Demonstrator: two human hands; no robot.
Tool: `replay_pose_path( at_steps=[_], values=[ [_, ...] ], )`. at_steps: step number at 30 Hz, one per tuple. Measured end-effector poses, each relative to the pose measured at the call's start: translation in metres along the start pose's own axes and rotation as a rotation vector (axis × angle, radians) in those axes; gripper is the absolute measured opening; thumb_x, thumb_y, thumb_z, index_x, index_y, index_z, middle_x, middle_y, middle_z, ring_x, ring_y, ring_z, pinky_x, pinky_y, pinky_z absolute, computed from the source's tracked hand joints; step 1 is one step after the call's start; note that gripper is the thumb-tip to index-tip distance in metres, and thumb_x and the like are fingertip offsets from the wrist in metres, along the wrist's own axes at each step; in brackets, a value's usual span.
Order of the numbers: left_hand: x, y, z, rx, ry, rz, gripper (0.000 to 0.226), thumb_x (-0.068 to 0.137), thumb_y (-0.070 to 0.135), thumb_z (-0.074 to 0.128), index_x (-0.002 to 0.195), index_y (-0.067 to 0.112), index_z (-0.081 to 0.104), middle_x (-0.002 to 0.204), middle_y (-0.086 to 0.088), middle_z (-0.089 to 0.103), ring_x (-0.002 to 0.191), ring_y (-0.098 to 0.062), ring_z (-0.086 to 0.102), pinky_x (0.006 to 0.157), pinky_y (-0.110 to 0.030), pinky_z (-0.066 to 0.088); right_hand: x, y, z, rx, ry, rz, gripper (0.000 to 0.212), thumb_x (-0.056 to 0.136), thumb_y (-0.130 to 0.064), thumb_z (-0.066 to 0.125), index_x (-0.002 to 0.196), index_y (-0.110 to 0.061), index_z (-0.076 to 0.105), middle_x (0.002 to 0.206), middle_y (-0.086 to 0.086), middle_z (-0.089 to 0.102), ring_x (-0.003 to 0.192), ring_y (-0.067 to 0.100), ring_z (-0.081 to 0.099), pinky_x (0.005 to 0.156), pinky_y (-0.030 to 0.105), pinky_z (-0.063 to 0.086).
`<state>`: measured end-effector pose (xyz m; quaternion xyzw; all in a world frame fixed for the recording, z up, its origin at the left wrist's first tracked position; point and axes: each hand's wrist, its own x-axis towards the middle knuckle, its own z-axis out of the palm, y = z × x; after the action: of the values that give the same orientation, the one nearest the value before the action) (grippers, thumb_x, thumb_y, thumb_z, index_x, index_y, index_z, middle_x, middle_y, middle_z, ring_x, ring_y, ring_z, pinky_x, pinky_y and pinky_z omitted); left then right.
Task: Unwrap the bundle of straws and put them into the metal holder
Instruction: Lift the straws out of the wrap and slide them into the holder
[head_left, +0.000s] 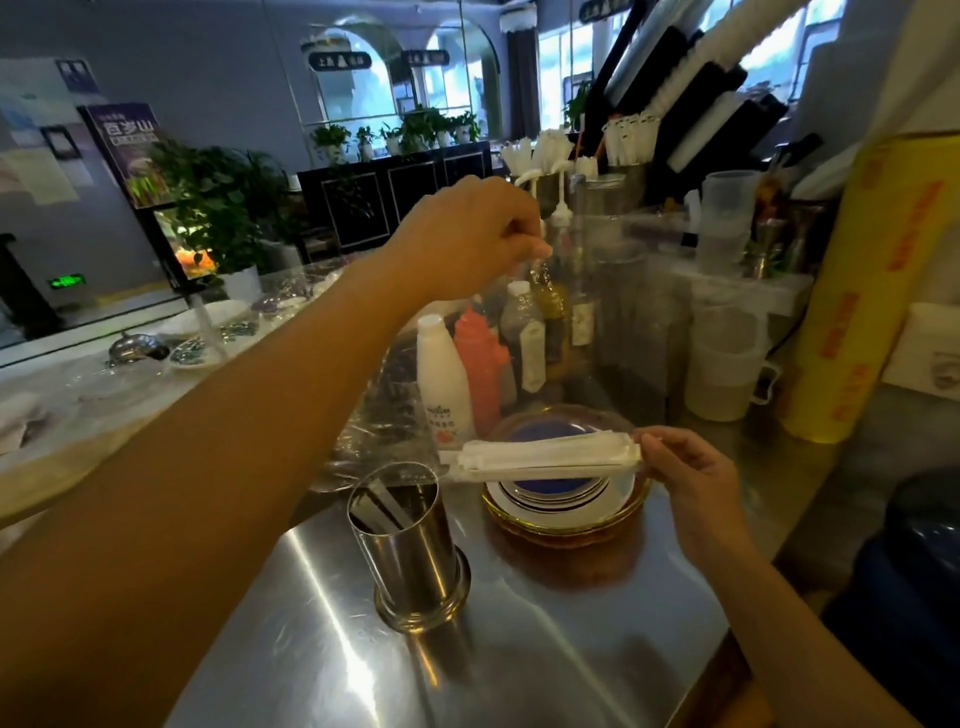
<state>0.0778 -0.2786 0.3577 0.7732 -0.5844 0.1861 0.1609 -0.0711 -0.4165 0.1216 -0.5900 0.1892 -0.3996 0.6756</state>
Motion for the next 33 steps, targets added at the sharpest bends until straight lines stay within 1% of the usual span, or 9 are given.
replay_pose_path(
  at_steps=[1, 3, 6, 9, 15, 21, 26, 30, 33],
  values=[
    [0.001, 0.001, 0.001, -0.004, -0.001, 0.001, 0.023, 0.089, 0.033, 0.055, 0.089, 0.013, 0.065, 0.082, -0.002, 0.065, 0.068, -0.014, 0.057, 0.074, -0.037, 0.051, 0.0, -0.001, -0.003, 0.008, 0.016, -0.001, 0.011, 0.082, -0.01, 0.058, 0.084, -0.016, 0.068, 0.081, 0.006, 0.067, 0.077, 0.019, 0.061, 0.071, 0.032, 0.05],
    [0.003, 0.003, 0.003, -0.008, 0.002, 0.004, 0.02, 0.089, 0.033, 0.055, 0.083, 0.016, 0.062, 0.082, -0.002, 0.066, 0.063, -0.01, 0.054, 0.072, -0.033, 0.049, 0.002, -0.005, -0.008, 0.014, 0.058, -0.017, 0.014, 0.083, -0.01, 0.057, 0.082, -0.019, 0.067, 0.073, -0.002, 0.068, 0.07, 0.012, 0.061, 0.063, 0.023, 0.052],
    [0.005, 0.005, 0.002, -0.049, 0.008, 0.008, 0.019, 0.089, 0.031, 0.055, 0.083, 0.014, 0.063, 0.079, -0.001, 0.064, 0.069, -0.014, 0.06, 0.076, -0.034, 0.051, 0.005, -0.014, -0.015, 0.009, 0.113, -0.047, 0.017, 0.084, -0.01, 0.057, 0.079, -0.023, 0.067, 0.065, -0.011, 0.069, 0.059, 0.004, 0.06, 0.054, 0.015, 0.051],
    [0.006, 0.006, 0.0, -0.112, 0.037, 0.009, 0.021, 0.089, 0.027, 0.055, 0.089, 0.008, 0.065, 0.081, -0.004, 0.065, 0.071, -0.015, 0.06, 0.078, -0.035, 0.052, 0.008, -0.024, -0.021, 0.027, 0.138, -0.07, 0.02, 0.084, -0.01, 0.058, 0.077, -0.027, 0.068, 0.067, -0.01, 0.068, 0.062, 0.005, 0.06, 0.055, 0.016, 0.052],
    [0.007, 0.002, -0.008, -0.174, 0.099, 0.003, 0.025, 0.09, 0.027, 0.055, 0.091, 0.004, 0.064, 0.077, -0.001, 0.063, 0.064, -0.003, 0.057, 0.073, -0.024, 0.048, 0.016, -0.043, -0.026, 0.045, 0.14, -0.109, 0.021, 0.081, -0.012, 0.06, 0.073, -0.029, 0.069, 0.066, -0.013, 0.069, 0.064, 0.003, 0.06, 0.057, 0.014, 0.052],
    [0.002, -0.008, -0.017, -0.244, 0.151, -0.023, 0.021, 0.09, 0.023, 0.056, 0.091, 0.004, 0.064, 0.069, 0.004, 0.06, 0.053, 0.007, 0.055, 0.058, -0.004, 0.045, 0.03, -0.063, -0.021, 0.037, 0.142, -0.148, 0.022, 0.08, -0.015, 0.063, 0.072, -0.033, 0.071, 0.069, -0.013, 0.071, 0.061, 0.002, 0.061, 0.054, 0.014, 0.051],
    [-0.008, -0.025, -0.02, -0.294, 0.205, -0.082, 0.017, 0.09, 0.02, 0.056, 0.09, 0.005, 0.064, 0.064, 0.011, 0.055, 0.047, 0.012, 0.053, 0.049, -0.002, 0.04, 0.035, -0.076, -0.009, -0.02, 0.13, -0.193, 0.014, 0.079, -0.02, 0.065, 0.076, -0.033, 0.07, 0.071, -0.015, 0.071, 0.059, 0.0, 0.06, 0.053, 0.012, 0.051],
    [-0.018, -0.042, -0.021, -0.334, 0.255, -0.151, 0.019, 0.089, 0.02, 0.057, 0.088, 0.002, 0.064, 0.064, 0.009, 0.057, 0.049, 0.011, 0.055, 0.052, -0.001, 0.042, 0.038, -0.087, 0.005, -0.063, 0.121, -0.22, 0.008, 0.08, -0.019, 0.064, 0.083, -0.024, 0.069, 0.068, -0.016, 0.07, 0.054, -0.004, 0.059, 0.049, 0.008, 0.047],
    [-0.026, -0.055, -0.021, -0.359, 0.281, -0.19, 0.017, 0.089, 0.018, 0.057, 0.087, 0.003, 0.063, 0.065, 0.008, 0.058, 0.049, 0.01, 0.055, 0.054, -0.002, 0.044, 0.04, -0.093, 0.016, -0.083, 0.094, -0.238, 0.009, 0.081, -0.016, 0.063, 0.086, -0.021, 0.068, 0.076, -0.01, 0.068, 0.058, -0.007, 0.061, 0.051, 0.006, 0.046]
  ],
)
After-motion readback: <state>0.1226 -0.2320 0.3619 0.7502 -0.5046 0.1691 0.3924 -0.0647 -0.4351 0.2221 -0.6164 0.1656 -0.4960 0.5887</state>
